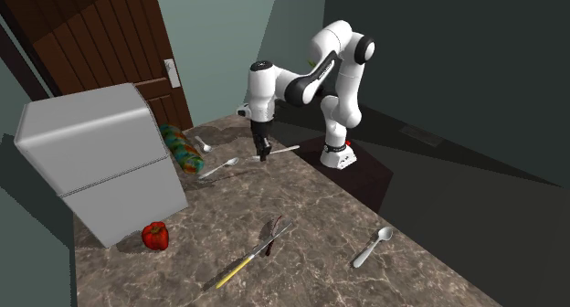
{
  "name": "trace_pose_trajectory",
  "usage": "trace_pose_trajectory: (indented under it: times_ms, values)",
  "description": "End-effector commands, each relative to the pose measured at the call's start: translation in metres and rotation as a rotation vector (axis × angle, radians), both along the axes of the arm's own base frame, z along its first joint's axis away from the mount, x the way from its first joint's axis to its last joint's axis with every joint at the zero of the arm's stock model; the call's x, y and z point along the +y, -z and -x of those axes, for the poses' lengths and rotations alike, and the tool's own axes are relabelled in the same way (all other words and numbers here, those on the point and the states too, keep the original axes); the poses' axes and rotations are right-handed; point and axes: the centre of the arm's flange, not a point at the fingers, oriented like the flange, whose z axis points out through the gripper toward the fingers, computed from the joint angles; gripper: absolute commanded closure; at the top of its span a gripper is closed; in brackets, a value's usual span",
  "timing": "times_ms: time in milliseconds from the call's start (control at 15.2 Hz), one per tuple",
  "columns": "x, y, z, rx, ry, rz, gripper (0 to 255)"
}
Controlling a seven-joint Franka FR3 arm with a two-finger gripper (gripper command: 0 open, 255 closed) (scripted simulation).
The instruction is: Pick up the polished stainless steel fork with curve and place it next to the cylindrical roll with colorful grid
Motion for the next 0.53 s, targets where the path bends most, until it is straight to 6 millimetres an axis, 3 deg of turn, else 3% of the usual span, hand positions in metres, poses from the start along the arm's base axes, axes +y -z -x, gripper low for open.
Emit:
trace_pose_trajectory:
  times_ms: [0, 462]
  values:
    - [-0.021, -0.001, -0.002, 0.000, 0.000, 0.000, 255]
    - [-0.112, -0.001, -0.017, 0.000, 0.000, 0.000, 255]
